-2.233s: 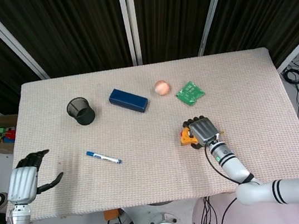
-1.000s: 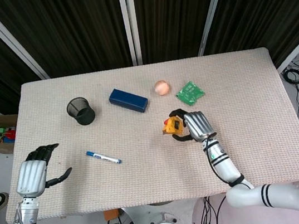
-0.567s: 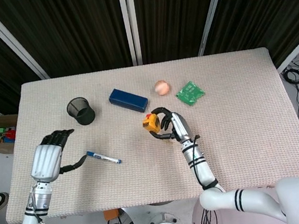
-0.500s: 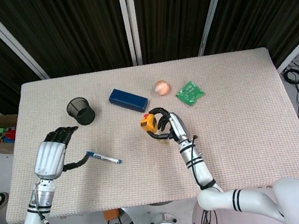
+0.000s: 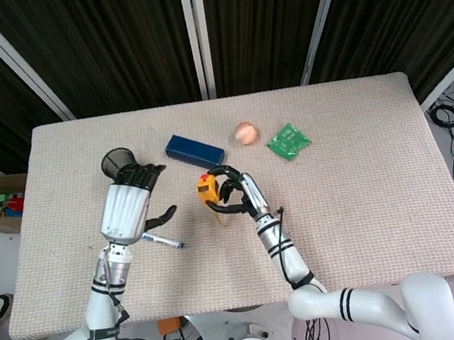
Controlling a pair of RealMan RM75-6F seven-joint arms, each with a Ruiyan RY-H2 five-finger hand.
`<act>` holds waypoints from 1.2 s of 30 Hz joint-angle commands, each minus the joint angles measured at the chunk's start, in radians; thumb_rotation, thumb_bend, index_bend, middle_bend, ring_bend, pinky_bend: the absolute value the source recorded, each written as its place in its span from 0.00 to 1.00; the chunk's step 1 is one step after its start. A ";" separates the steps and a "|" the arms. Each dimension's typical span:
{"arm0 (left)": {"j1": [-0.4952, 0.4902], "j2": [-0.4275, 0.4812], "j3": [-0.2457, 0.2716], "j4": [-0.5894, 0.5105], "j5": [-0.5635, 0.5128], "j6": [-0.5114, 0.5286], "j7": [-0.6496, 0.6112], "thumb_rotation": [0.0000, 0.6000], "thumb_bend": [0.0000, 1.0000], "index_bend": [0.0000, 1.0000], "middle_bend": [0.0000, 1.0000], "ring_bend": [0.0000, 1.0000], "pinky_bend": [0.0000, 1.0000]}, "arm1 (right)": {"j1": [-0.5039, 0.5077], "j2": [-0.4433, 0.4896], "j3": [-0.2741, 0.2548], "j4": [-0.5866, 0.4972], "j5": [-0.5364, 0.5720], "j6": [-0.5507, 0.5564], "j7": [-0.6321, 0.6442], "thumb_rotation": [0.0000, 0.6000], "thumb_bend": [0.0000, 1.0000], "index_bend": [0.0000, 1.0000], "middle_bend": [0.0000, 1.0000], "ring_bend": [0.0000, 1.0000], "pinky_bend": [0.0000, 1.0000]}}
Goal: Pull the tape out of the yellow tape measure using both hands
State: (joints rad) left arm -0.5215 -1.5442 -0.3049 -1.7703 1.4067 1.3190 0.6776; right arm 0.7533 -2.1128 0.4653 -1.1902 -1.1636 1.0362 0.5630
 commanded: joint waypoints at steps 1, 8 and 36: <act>-0.046 -0.057 -0.018 0.032 -0.018 -0.012 0.023 0.63 0.19 0.31 0.37 0.35 0.46 | 0.000 0.000 0.003 0.002 0.004 -0.001 -0.007 1.00 0.37 0.77 0.65 0.58 0.65; -0.102 -0.133 -0.029 0.084 -0.055 -0.028 0.035 0.40 0.20 0.38 0.42 0.41 0.51 | 0.005 -0.006 0.005 0.021 0.001 0.001 -0.028 1.00 0.37 0.77 0.65 0.58 0.65; -0.198 -0.214 -0.012 0.233 -0.098 -0.034 -0.012 0.66 0.31 0.49 0.51 0.50 0.60 | -0.014 0.001 0.012 0.014 0.020 -0.009 -0.042 1.00 0.37 0.77 0.65 0.58 0.65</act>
State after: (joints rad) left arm -0.7191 -1.7575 -0.3173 -1.5375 1.3085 1.2855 0.6660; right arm 0.7390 -2.1115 0.4774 -1.1778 -1.1438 1.0286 0.5203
